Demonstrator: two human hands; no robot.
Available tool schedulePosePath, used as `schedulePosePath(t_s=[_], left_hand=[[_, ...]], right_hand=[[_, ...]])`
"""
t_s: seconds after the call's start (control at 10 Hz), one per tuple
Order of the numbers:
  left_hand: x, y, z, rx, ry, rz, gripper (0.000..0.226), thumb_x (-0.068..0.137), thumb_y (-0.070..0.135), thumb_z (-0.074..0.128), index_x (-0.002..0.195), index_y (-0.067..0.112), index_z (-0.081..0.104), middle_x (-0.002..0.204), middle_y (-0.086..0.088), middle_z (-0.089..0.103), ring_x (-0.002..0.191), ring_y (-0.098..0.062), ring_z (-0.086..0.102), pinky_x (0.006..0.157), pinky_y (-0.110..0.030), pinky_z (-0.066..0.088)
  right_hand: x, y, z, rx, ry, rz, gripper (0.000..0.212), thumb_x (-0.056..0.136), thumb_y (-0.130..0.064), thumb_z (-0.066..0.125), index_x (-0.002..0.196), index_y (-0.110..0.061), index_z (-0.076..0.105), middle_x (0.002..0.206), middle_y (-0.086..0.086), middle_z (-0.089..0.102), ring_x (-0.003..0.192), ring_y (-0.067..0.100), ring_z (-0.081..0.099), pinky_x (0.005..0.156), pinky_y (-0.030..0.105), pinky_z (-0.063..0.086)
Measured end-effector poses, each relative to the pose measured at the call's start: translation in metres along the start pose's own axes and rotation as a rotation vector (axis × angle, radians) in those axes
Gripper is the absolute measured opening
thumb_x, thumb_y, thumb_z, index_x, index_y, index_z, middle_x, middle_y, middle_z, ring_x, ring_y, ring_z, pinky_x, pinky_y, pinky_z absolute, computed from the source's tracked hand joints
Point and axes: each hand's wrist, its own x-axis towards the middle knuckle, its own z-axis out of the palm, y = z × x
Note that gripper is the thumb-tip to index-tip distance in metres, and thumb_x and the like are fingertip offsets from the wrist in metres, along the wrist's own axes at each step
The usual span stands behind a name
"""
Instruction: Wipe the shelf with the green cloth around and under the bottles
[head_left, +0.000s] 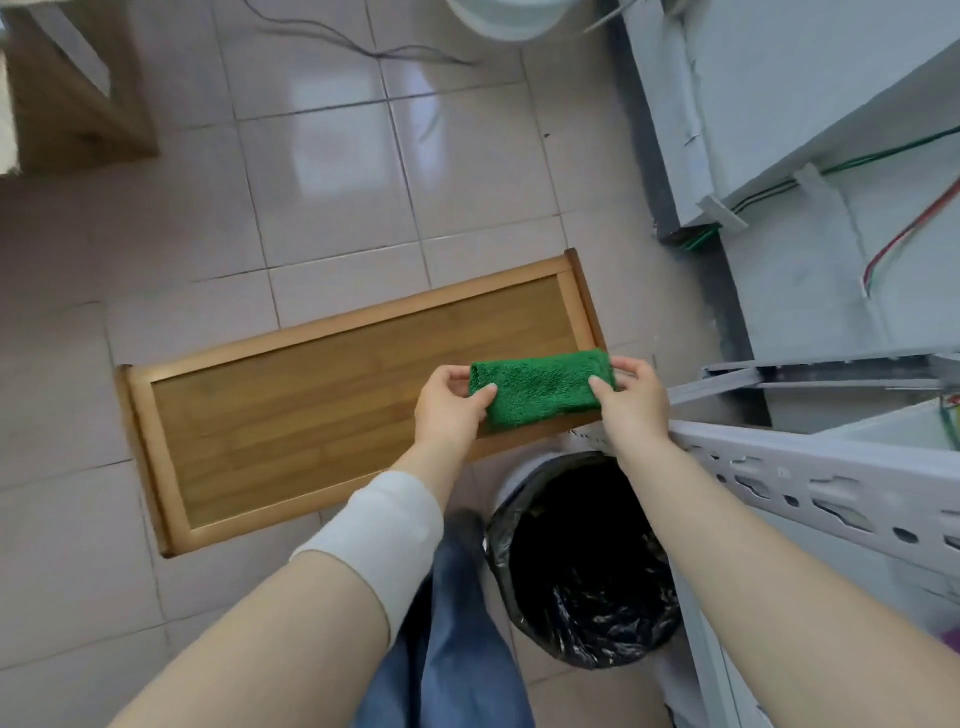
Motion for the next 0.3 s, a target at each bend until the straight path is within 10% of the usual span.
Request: schedulePosePath(t_s=[0.3], left_hand=[[0.006,-0.012,-0.005,0.437,0.189,0.175,0.032,0.08,0.028,0.066,0.108,0.019,0.053,0.112,0.0,0.061,0.101,-0.019,0.058,0.083,-0.03,0.044]], right_hand=[[-0.003,0.011,0.01,-0.368,0.16,-0.333,0.043,0.082,-0.011,0.062,0.123,-0.009,0.05,0.124,0.012,0.053,0.116,0.029,0.048,0.099,0.035,0.036]])
